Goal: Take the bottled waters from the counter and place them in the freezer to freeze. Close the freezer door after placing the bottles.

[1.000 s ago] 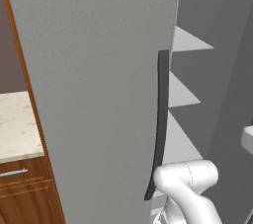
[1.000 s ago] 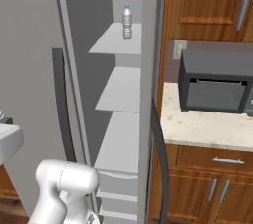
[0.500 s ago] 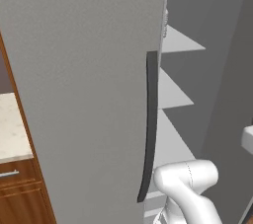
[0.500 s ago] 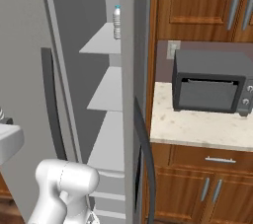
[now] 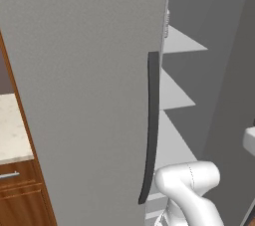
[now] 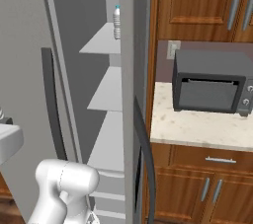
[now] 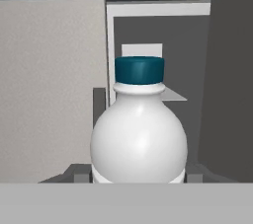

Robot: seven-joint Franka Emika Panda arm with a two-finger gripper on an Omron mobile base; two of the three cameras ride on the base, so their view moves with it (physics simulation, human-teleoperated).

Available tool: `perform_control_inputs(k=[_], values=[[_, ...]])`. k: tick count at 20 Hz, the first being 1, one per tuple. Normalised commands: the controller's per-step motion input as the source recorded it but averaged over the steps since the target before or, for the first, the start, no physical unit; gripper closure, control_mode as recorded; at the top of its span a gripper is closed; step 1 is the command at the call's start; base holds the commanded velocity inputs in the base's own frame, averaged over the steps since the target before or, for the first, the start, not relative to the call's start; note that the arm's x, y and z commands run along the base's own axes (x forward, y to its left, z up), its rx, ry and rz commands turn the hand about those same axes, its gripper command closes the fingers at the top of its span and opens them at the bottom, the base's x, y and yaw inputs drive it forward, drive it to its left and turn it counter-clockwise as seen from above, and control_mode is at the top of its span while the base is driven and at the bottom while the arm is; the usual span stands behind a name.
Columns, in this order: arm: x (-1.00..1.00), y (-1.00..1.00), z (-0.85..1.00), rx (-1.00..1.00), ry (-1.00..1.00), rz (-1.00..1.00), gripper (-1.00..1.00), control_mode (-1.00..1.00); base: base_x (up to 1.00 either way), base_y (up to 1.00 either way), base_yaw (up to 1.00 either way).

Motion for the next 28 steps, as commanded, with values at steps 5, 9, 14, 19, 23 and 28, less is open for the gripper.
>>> perform_control_inputs(k=[5,9,14,19,23,28], values=[[0.0,0.0,0.0,0.0,0.0,0.0,1.0,1.0,0.06,0.0,0.0],[0.0,0.0,0.0,0.0,0.0,0.0,1.0,1.0,0.15,0.0,0.0],[0.33,0.0,0.0,0.0,0.0,0.0,1.0,-1.0,0.0,0.0,0.0],[0.29,0.0,0.0,0.0,0.0,0.0,1.0,-1.0,0.0,0.0,0.0],[0.6,-0.03,0.07,0.0,0.0,0.0,1.0,-1.0,0.0,0.0,0.0],[0.69,-0.25,0.22,0.0,0.0,0.01,1.0,-1.0,0.0,0.0,0.0]])
